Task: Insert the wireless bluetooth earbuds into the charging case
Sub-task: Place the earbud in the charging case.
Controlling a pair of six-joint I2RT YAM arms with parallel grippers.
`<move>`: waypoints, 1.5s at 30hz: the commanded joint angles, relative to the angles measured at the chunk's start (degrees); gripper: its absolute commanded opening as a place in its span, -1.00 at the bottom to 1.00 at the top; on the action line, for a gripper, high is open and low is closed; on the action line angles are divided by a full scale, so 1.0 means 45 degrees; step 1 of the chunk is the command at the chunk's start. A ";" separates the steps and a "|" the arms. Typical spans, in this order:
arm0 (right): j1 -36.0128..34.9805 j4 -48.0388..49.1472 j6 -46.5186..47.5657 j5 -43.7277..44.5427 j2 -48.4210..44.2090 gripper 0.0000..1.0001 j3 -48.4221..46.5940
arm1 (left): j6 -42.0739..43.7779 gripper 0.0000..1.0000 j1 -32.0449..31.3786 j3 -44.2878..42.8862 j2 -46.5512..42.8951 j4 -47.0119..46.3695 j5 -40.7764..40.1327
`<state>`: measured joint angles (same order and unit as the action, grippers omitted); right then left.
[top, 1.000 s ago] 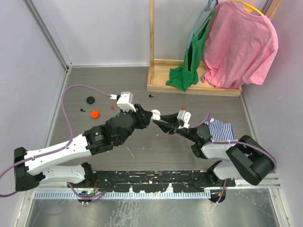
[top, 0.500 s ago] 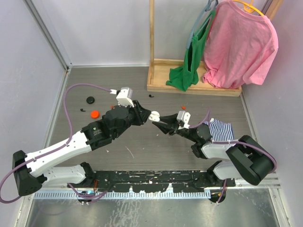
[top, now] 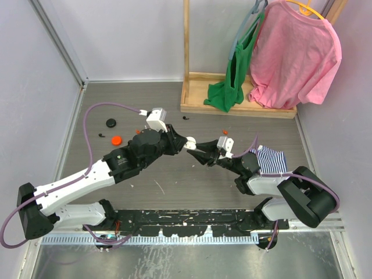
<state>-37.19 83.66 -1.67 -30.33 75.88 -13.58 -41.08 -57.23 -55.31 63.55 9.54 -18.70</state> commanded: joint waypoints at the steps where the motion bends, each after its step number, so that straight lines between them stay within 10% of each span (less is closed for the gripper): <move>1: -0.0056 0.1331 0.0034 -0.0045 -0.0182 -0.83 -0.0123 | -0.0160 -0.58 0.0024 -0.0064 -0.0077 -0.0425 0.0464; 31: -0.0053 0.1331 0.0194 0.0548 -0.0298 -0.83 0.0103 | -0.0910 -0.37 0.0034 0.0023 -0.0266 0.0864 -0.0287; 45: -0.0053 0.1295 0.0483 0.1533 -0.0527 -0.83 0.0846 | 0.0070 -0.10 0.0405 -0.0332 -0.0582 0.3071 -0.3315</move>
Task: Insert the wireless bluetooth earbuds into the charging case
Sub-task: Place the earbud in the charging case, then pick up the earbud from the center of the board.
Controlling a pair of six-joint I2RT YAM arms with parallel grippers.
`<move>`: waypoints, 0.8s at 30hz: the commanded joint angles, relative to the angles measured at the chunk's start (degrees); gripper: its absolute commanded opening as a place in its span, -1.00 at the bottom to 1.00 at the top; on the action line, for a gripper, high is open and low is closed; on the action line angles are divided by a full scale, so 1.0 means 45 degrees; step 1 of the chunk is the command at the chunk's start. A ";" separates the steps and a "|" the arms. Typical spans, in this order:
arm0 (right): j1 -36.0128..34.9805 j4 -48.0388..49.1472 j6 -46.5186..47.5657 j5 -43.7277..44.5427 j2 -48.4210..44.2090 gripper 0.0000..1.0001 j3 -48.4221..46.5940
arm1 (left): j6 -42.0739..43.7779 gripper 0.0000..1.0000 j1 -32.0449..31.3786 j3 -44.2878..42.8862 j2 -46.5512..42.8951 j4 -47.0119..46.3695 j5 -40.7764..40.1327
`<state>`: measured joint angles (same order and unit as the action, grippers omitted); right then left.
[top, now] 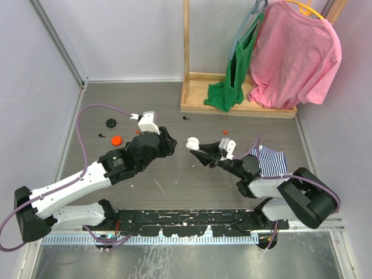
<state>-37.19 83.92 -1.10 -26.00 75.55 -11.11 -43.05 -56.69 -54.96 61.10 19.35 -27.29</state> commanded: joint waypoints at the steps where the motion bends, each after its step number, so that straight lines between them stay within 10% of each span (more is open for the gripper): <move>1: -0.0053 0.1212 0.0403 0.0630 -0.0504 -0.83 0.0375 | 0.0548 -0.09 0.0438 -0.0423 0.0033 0.1028 -0.1559; 24: -0.0056 0.0779 0.1144 0.1264 -0.0283 -0.84 0.0812 | 0.2298 -0.11 0.6592 -0.2670 0.6605 0.0079 0.0778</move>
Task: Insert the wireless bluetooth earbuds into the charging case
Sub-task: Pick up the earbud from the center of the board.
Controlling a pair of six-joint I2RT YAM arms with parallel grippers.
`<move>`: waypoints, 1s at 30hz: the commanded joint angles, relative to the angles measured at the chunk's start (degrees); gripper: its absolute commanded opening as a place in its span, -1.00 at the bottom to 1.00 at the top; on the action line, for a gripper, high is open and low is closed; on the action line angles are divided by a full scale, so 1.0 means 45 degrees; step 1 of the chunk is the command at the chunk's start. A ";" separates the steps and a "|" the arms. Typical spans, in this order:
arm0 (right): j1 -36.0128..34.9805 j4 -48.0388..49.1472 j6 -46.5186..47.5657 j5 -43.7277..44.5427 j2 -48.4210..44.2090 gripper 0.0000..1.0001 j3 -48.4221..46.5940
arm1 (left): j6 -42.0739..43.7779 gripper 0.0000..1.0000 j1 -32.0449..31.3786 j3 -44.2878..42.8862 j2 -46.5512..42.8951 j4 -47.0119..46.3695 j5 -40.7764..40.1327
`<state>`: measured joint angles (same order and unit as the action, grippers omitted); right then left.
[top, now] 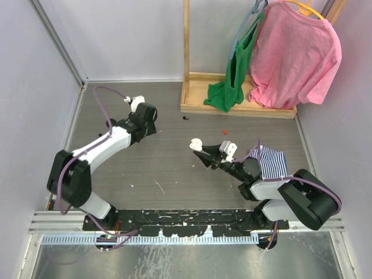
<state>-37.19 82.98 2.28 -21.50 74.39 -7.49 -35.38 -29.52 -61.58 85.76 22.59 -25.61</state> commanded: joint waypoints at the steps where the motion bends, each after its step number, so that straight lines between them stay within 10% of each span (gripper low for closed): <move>1: -0.0056 0.0951 0.0445 0.0306 -0.0044 -0.84 0.0016 | 0.0659 -0.11 0.0745 -0.1496 0.1623 -0.0549 0.0459; 30: -0.0051 0.0082 0.0938 0.0575 -0.0388 -0.85 -0.0111 | 0.1225 -0.46 0.2627 -0.6041 0.7407 0.1929 0.2449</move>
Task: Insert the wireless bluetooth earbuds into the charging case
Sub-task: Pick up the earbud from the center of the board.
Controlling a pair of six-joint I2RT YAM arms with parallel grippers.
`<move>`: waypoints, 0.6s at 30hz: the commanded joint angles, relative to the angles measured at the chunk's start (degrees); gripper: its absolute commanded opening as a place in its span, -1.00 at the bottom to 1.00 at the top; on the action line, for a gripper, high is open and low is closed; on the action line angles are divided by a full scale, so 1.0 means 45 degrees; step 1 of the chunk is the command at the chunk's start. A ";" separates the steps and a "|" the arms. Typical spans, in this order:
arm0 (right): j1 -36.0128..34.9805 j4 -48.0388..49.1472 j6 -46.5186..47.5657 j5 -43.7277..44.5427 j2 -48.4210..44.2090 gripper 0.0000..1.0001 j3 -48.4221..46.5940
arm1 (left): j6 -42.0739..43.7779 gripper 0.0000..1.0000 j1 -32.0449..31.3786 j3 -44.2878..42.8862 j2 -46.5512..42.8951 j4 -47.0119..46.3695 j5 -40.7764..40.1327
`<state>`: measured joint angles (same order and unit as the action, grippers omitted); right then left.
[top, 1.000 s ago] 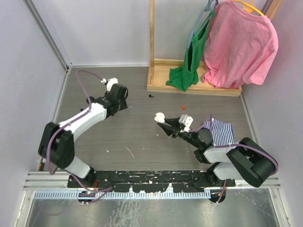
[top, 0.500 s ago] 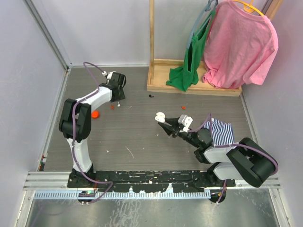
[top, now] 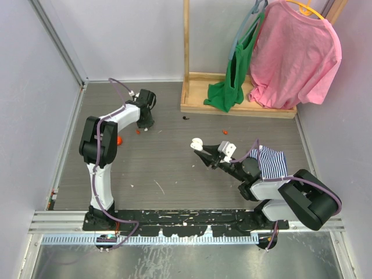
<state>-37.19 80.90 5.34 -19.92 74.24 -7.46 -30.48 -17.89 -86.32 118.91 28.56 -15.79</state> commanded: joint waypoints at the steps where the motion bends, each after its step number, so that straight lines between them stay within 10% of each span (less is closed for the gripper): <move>1: -0.0055 0.0506 0.0263 0.0245 -0.0380 -0.85 -0.0106 | 0.0121 -0.49 0.0032 -0.0536 0.0040 0.0665 0.0323; 18: -0.0053 0.0361 0.0197 0.0305 -0.0508 -0.85 -0.0124 | 0.2176 -0.72 -0.1241 0.1202 -0.1701 0.1083 0.2104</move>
<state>-37.19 79.57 5.72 -19.33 73.73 -7.46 -25.12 -20.25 -83.22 116.31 31.05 -9.67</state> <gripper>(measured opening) 0.333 0.140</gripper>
